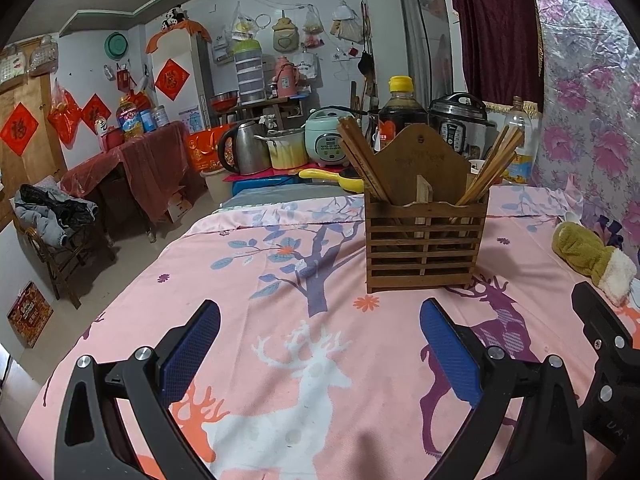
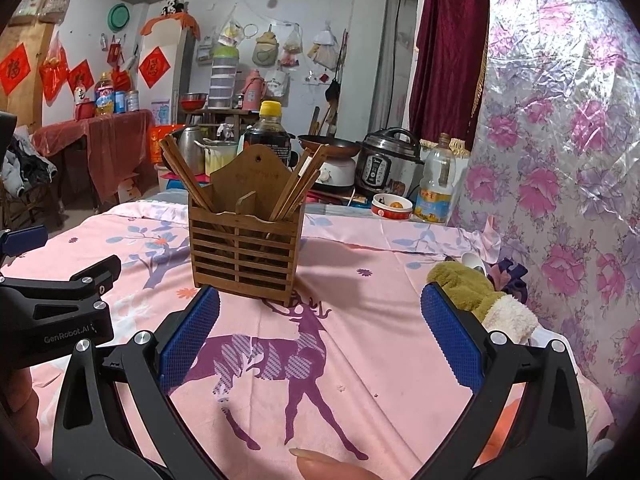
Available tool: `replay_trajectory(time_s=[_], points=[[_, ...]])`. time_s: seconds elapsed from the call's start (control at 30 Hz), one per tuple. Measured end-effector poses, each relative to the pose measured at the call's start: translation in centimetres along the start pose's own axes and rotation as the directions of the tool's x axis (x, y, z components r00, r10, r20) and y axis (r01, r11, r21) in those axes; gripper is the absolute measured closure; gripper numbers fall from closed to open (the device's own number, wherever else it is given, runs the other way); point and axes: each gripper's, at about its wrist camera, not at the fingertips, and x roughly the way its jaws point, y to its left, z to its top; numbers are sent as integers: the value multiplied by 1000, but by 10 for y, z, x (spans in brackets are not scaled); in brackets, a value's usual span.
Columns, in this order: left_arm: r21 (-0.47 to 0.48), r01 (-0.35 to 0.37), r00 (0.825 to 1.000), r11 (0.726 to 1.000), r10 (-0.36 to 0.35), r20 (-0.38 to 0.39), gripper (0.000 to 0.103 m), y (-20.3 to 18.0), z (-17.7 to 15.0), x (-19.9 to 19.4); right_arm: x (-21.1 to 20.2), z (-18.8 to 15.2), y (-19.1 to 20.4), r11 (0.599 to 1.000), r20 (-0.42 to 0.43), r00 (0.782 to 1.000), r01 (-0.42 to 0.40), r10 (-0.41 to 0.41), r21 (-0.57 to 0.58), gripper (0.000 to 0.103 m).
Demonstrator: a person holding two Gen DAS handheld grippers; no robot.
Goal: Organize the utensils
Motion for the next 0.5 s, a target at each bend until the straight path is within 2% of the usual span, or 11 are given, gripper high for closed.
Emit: replay_trajectory(time_s=[0.5], points=[[-7, 22, 1000, 1000, -22, 11, 5, 0, -3, -1, -2, 1, -2, 1000, 4, 1000, 3, -3, 8, 6]])
